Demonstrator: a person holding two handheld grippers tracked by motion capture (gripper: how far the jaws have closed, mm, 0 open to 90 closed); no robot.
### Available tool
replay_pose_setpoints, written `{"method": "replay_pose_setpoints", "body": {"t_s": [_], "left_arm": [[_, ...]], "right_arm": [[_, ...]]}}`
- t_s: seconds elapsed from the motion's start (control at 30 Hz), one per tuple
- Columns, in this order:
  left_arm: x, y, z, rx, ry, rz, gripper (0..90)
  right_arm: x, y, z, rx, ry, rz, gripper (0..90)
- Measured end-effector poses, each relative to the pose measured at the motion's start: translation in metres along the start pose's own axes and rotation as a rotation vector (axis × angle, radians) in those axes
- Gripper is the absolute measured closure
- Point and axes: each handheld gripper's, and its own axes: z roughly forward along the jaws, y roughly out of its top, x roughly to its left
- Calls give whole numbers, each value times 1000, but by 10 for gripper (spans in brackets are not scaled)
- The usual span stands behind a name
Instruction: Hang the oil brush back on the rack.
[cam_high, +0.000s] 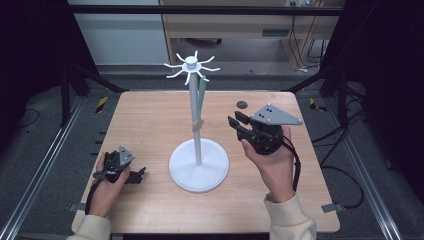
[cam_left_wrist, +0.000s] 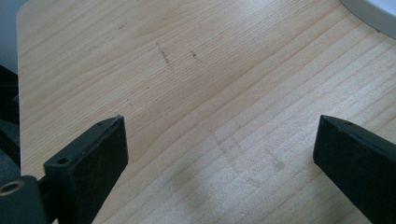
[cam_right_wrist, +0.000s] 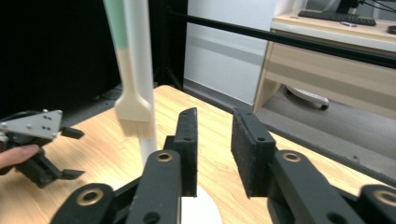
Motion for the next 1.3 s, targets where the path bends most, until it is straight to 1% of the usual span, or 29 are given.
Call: {"method": "replay_pose_setpoints", "body": {"t_s": [0.17,0.23,0.27,0.47,0.53,0.63,0.73,0.83,0.97,1.13,1.2,1.3], "left_arm": [[0,0,0,1,-1,2,26],[0,0,0,2,-2,2,27],[0,0,0,0,-3,1,27],[0,0,0,1,-2,1,26],[0,0,0,3,-4,2,27],[-1,0,0,3,-5,1,27],[-1,0,0,3,-5,3,27],[0,0,0,3,-1,3,27],[-1,1,0,1,0,4,27],[0,1,0,1,0,2,27],[0,1,0,2,0,2,27],[0,1,0,0,-1,2,27]], "right_arm": [[-3,-3,3,20,-25,6,621],[-3,-4,4,17,-30,5,607],[-4,-5,5,23,-43,11,569],[-6,-7,7,28,-75,14,477],[-7,-7,7,31,-84,10,442],[-9,-9,9,52,-99,3,401],[-11,-11,11,71,-109,8,347],[-11,-12,12,78,-131,-7,287],[-12,-12,13,79,-151,-4,206],[-14,-13,14,86,-159,-3,103],[-15,-14,14,93,-156,-8,87],[-17,-16,14,86,-155,0,77]]}}
